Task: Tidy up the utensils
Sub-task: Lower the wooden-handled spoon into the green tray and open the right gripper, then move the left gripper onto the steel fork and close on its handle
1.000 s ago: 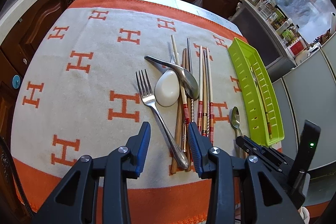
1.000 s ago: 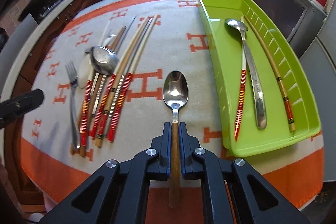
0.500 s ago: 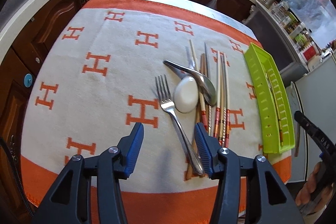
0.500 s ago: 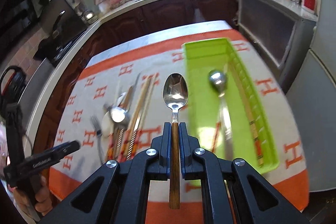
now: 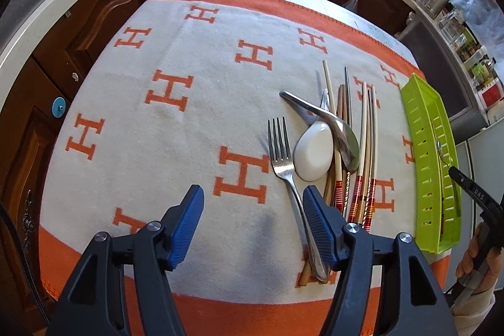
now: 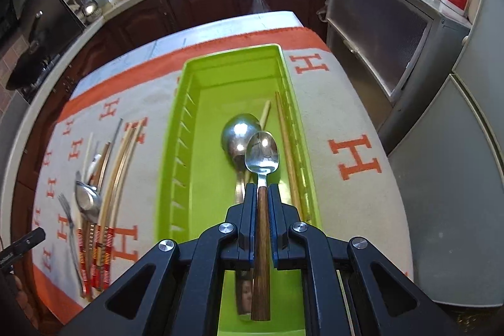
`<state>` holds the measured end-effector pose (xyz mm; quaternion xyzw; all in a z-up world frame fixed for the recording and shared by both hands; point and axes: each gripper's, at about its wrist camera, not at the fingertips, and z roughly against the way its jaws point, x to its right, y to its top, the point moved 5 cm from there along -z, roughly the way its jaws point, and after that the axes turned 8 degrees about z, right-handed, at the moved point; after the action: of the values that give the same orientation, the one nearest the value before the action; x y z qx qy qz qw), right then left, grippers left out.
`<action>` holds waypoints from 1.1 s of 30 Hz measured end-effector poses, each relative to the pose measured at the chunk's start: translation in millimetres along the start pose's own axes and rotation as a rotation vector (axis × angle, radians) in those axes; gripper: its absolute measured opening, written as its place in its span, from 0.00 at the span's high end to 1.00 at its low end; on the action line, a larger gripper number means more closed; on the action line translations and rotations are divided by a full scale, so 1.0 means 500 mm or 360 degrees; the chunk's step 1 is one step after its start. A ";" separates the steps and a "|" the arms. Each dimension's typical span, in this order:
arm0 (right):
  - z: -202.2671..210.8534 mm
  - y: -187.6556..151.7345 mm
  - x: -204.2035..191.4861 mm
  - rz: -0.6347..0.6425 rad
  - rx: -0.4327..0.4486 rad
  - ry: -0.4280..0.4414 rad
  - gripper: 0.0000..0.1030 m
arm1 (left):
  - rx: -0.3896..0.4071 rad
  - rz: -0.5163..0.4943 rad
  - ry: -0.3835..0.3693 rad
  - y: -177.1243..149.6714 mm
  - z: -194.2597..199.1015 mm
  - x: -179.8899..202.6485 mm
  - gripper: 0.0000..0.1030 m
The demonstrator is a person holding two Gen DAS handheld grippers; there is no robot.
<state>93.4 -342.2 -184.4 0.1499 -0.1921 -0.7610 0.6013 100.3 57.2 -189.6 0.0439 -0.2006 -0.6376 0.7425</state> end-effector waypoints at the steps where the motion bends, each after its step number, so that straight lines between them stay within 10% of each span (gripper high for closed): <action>1: 0.000 0.000 0.001 -0.0015 0.0011 0.0016 0.89 | -0.0004 -0.0003 0.0005 -0.002 -0.003 0.002 0.38; 18: 0.157 -0.037 -0.142 0.0076 0.0256 0.0394 0.75 | -0.0136 -0.0039 0.0079 -0.040 -0.056 0.044 0.38; 33: 0.223 -0.084 -0.252 0.0277 0.0309 0.0405 0.51 | -0.0178 -0.0017 0.0074 -0.049 -0.074 0.060 0.38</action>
<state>35.4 -198.4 -106.6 0.2852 -0.1993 -0.6587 0.6671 93.8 16.9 -224.3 0.0182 -0.1472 -0.6507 0.7447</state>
